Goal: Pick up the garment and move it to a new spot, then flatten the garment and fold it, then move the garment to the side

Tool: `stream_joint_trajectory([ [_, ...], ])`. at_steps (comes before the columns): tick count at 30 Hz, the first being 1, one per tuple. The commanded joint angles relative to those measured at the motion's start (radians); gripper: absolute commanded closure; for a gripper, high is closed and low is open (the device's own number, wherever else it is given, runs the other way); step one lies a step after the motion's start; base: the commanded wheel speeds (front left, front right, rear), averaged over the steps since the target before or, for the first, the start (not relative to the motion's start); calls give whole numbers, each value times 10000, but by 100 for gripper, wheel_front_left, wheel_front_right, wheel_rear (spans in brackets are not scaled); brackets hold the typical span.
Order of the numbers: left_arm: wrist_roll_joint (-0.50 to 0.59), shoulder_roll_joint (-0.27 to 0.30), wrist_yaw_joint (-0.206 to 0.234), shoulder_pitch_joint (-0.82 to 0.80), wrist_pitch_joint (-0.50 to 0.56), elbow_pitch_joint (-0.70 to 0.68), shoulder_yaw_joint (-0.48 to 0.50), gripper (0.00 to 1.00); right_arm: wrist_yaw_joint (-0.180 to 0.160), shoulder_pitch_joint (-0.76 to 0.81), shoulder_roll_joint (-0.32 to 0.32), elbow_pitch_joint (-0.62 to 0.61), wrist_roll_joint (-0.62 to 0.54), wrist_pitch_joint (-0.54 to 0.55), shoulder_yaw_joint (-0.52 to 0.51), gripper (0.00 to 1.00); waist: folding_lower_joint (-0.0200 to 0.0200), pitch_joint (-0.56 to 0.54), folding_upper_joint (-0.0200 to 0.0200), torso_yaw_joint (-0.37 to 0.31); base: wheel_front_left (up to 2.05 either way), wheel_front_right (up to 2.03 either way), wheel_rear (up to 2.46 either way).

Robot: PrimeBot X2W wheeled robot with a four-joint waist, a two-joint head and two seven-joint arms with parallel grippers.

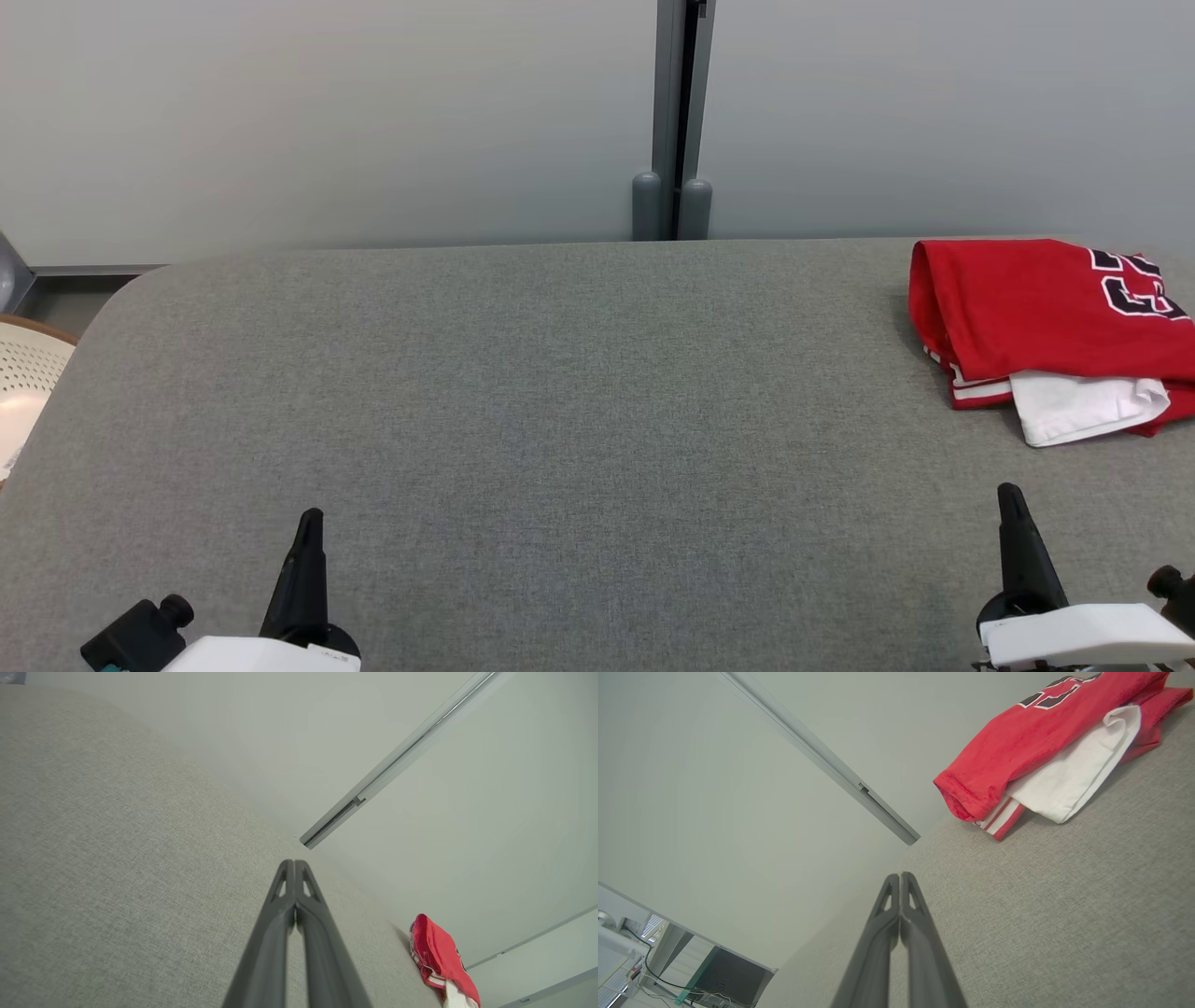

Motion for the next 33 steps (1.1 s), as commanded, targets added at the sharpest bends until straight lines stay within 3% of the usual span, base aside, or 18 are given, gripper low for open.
stream_joint_trajectory([
  [1, -438, 73, -118, -369, 88, -42, 114, 100, -1, -304, -92, -113, 446, 114, -95, 100, 0, 9, -1, -6, 0, 0, 0],
  [33, -3990, 112, -493, -1170, 976, 517, 722, 100, -1, -789, -102, -47, 4047, 1035, -586, 100, 0, 145, -1, -97, 0, 0, 0],
])
